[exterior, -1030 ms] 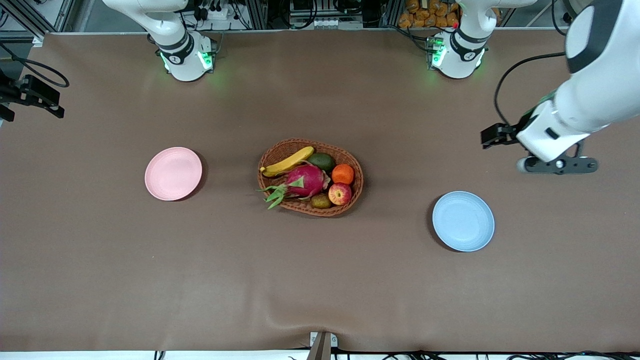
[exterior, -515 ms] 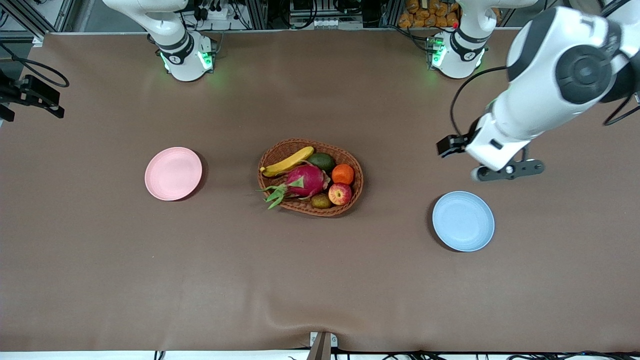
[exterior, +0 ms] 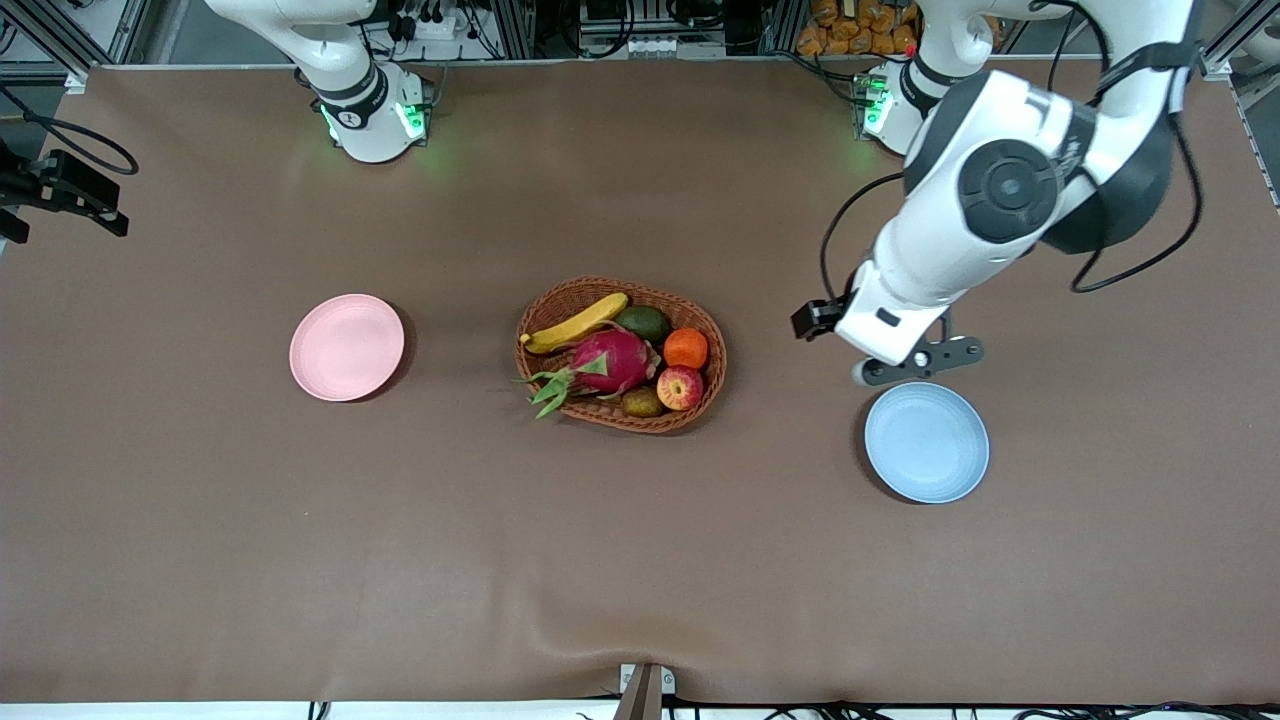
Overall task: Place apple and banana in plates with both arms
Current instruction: 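Move the left gripper over the basket toward the red apple, then lower the left gripper and close it on the red apple, then lift the red apple and carry it over the blue plate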
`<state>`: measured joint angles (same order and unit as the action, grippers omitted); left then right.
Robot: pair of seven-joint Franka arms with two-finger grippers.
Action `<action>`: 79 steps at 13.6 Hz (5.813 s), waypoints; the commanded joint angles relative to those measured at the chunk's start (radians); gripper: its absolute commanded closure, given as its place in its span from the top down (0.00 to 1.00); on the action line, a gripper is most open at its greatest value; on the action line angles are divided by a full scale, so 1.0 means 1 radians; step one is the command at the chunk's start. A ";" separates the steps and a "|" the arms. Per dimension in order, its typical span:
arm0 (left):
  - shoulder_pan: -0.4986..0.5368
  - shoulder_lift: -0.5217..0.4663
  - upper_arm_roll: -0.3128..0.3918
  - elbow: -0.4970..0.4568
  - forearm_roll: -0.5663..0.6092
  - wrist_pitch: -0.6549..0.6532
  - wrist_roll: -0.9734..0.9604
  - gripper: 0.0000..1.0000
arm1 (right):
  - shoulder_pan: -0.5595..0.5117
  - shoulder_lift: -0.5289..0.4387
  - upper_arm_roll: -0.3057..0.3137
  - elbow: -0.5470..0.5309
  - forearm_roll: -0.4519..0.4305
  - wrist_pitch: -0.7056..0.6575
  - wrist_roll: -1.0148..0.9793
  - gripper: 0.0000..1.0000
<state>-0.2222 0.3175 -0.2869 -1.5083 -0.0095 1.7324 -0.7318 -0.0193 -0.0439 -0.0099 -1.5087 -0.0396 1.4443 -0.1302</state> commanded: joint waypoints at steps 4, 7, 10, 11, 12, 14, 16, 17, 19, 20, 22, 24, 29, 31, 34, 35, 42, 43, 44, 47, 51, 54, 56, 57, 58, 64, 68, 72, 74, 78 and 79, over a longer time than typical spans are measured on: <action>-0.083 0.087 0.005 0.020 0.003 0.117 -0.171 1.00 | -0.022 0.010 0.013 0.019 -0.003 -0.010 -0.014 1.00; -0.126 0.149 0.006 0.020 0.003 0.203 -0.273 1.00 | -0.022 0.010 0.013 0.021 -0.003 -0.008 -0.015 1.00; -0.143 0.212 0.006 0.023 0.003 0.281 -0.291 1.00 | -0.022 0.010 0.013 0.019 -0.003 -0.010 -0.015 1.00; -0.146 0.232 0.008 0.023 0.009 0.306 -0.290 1.00 | -0.025 0.010 0.013 0.019 -0.003 -0.010 -0.015 1.00; -0.152 0.250 0.006 0.023 0.034 0.321 -0.285 1.00 | -0.033 0.010 0.013 0.018 -0.002 -0.010 -0.014 1.00; -0.169 0.282 0.008 0.025 0.081 0.335 -0.290 1.00 | -0.031 0.010 0.013 0.016 -0.002 -0.011 -0.014 1.00; -0.181 0.305 0.008 0.025 0.082 0.384 -0.294 1.00 | -0.048 0.012 0.013 0.016 0.000 -0.008 -0.022 1.00; -0.190 0.319 0.009 0.025 0.082 0.404 -0.296 1.00 | -0.051 0.012 0.013 0.016 0.000 -0.011 -0.022 1.00; -0.197 0.345 0.011 0.025 0.082 0.446 -0.296 1.00 | -0.047 0.012 0.013 0.016 0.001 -0.008 -0.022 1.00; -0.198 0.354 0.009 0.025 0.082 0.460 -0.296 1.00 | -0.042 0.012 0.014 0.016 0.001 -0.010 -0.022 1.00; -0.209 0.367 0.011 0.025 0.082 0.483 -0.297 1.00 | -0.041 0.012 0.016 0.016 0.001 -0.013 -0.023 1.00; -0.209 0.380 0.011 0.025 0.080 0.513 -0.299 1.00 | -0.045 0.012 0.016 0.016 0.001 -0.018 -0.023 1.00; -0.215 0.403 0.009 0.025 0.074 0.544 -0.324 1.00 | -0.051 0.012 0.016 0.016 0.001 -0.028 -0.025 1.00; -0.223 0.419 0.009 0.025 0.074 0.570 -0.324 1.00 | -0.054 0.013 0.014 0.016 0.001 -0.028 -0.023 1.00; -0.229 0.431 0.011 0.025 0.075 0.579 -0.327 1.00 | -0.053 0.012 0.014 0.016 0.001 -0.028 -0.023 1.00; -0.230 0.434 0.011 0.025 0.075 0.579 -0.327 1.00 | -0.053 0.012 0.014 0.016 0.001 -0.028 -0.023 1.00; -0.230 0.446 0.011 0.023 0.075 0.579 -0.325 1.00 | -0.054 0.012 0.014 0.016 0.001 -0.030 -0.023 1.00; -0.230 0.446 0.009 0.023 0.074 0.579 -0.327 0.89 | -0.054 0.012 0.014 0.016 0.001 -0.028 -0.023 1.00; -0.230 0.446 0.009 0.023 0.074 0.579 -0.327 0.77 | -0.054 0.012 0.014 0.015 0.003 -0.030 -0.023 1.00; -0.229 0.445 0.009 0.023 0.069 0.578 -0.328 0.32 | -0.059 0.013 0.014 0.015 0.003 -0.028 -0.023 1.00; -0.221 0.419 0.011 0.025 0.069 0.555 -0.328 0.00 | -0.060 0.013 0.014 0.015 0.003 -0.030 -0.023 1.00; -0.212 0.375 0.011 0.026 0.069 0.501 -0.328 0.00 | -0.062 0.013 0.014 0.015 0.003 -0.030 -0.025 1.00; -0.191 0.333 0.011 0.026 0.069 0.455 -0.324 0.00 | -0.062 0.013 0.014 0.015 0.003 -0.030 -0.023 1.00; -0.163 0.313 0.011 0.025 0.066 0.449 -0.319 0.00 | -0.062 0.013 0.014 0.015 0.003 -0.030 -0.023 1.00; -0.126 0.289 0.002 0.022 0.066 0.431 -0.316 0.00 | -0.062 0.013 0.014 0.015 0.003 -0.030 -0.025 1.00; -0.014 0.203 0.000 0.016 0.068 0.296 -0.278 0.00 | -0.064 0.013 0.014 0.015 0.003 -0.030 -0.023 1.00; 0.075 0.192 -0.001 -0.012 0.068 0.269 -0.258 0.00 | -0.064 0.013 0.014 0.013 0.003 -0.031 -0.023 1.00; 0.150 0.193 0.002 -0.055 0.069 0.268 -0.138 0.00 | -0.062 0.013 0.014 0.013 0.003 -0.031 -0.023 1.00; 0.200 0.198 0.000 -0.082 0.071 0.269 -0.040 0.00 | -0.062 0.013 0.014 0.013 0.003 -0.031 -0.023 1.00; 0.276 0.215 0.002 -0.127 0.072 0.314 0.072 0.00 | -0.062 0.013 0.014 0.013 0.003 -0.031 -0.023 1.00; 0.279 0.225 0.002 -0.128 0.077 0.328 0.087 0.00 | -0.062 0.013 0.014 0.013 0.001 -0.031 -0.023 1.00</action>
<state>0.0498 0.5440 -0.2767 -1.6129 0.0520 2.0266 -0.6686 -0.0615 -0.0391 -0.0079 -1.5100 -0.0391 1.4231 -0.1380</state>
